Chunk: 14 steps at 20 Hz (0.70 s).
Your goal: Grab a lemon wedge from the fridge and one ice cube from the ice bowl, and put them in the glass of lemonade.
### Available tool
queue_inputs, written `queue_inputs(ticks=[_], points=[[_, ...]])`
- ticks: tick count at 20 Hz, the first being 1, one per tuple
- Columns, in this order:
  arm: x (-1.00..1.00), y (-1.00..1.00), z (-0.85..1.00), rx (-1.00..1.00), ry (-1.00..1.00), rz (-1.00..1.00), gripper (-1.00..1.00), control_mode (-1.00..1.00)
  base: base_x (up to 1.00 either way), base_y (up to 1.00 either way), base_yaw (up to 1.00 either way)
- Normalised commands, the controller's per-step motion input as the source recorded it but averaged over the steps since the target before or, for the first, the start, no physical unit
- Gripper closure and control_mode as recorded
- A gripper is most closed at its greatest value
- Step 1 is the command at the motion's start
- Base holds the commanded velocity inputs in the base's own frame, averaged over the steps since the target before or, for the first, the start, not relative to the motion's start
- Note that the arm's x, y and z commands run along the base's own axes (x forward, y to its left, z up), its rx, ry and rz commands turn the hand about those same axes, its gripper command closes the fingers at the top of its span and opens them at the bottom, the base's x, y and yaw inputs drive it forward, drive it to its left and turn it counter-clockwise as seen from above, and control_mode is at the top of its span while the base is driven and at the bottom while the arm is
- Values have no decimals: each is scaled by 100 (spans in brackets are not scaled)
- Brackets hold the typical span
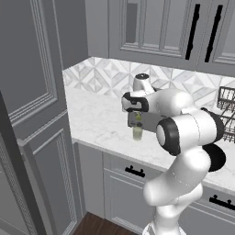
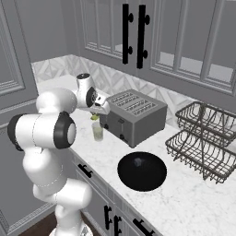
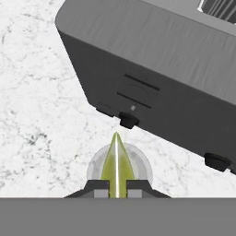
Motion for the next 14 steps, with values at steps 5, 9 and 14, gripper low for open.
queue_inputs(ticks=[5,9,14], points=[[0,0,0,0,0,0,-100,-100,0,0,0],[0,0,0,0,0,0,-100,-100,0,0,0],[0,-9,1,1,0,0,-100,-100,0,0,0]])
